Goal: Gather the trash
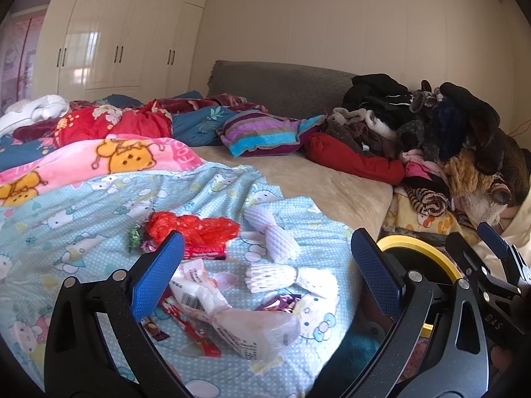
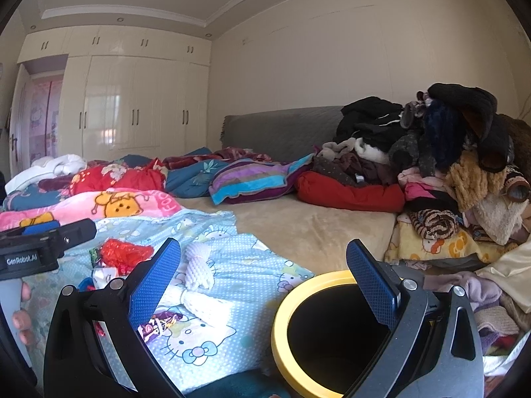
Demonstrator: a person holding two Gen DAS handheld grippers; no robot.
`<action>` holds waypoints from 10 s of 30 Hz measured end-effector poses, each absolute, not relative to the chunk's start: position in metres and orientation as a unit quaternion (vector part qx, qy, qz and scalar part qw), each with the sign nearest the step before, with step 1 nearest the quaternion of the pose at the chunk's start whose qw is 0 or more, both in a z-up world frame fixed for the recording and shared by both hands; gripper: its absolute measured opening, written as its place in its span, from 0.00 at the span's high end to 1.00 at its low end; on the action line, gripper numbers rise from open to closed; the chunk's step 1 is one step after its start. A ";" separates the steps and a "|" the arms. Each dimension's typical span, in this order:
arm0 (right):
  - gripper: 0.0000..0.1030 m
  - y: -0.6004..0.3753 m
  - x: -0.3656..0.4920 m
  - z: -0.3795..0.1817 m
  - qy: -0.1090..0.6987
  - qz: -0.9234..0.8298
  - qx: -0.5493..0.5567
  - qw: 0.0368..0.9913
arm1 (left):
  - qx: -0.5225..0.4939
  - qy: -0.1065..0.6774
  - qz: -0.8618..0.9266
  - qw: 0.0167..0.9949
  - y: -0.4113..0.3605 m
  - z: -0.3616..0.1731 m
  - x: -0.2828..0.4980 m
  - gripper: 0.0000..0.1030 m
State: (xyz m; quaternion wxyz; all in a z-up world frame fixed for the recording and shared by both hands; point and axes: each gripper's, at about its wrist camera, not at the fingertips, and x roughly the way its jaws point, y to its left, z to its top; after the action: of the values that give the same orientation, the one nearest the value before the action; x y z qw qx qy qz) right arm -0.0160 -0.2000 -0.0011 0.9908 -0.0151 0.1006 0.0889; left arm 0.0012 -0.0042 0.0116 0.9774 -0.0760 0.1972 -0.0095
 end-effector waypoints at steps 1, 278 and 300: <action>0.06 -0.198 -0.015 -0.002 0.103 0.095 -0.019 0.990 | -0.078 0.195 -0.006 0.978 -0.001 0.011 0.001 0.11; 0.14 -0.114 0.085 -0.058 0.346 0.235 0.011 0.908 | -0.193 0.285 0.072 0.936 0.116 -0.049 0.113 0.11; 0.16 -0.072 0.126 -0.123 0.452 0.233 0.010 0.861 | -0.245 0.341 0.080 0.904 0.143 -0.083 0.149 0.41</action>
State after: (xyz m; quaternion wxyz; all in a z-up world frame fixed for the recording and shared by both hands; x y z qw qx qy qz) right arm 0.1264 -0.0718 -0.1227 0.8612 0.0095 0.4516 0.2332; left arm 0.1491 0.1426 -0.0832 0.9041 -0.2453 0.3406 0.0804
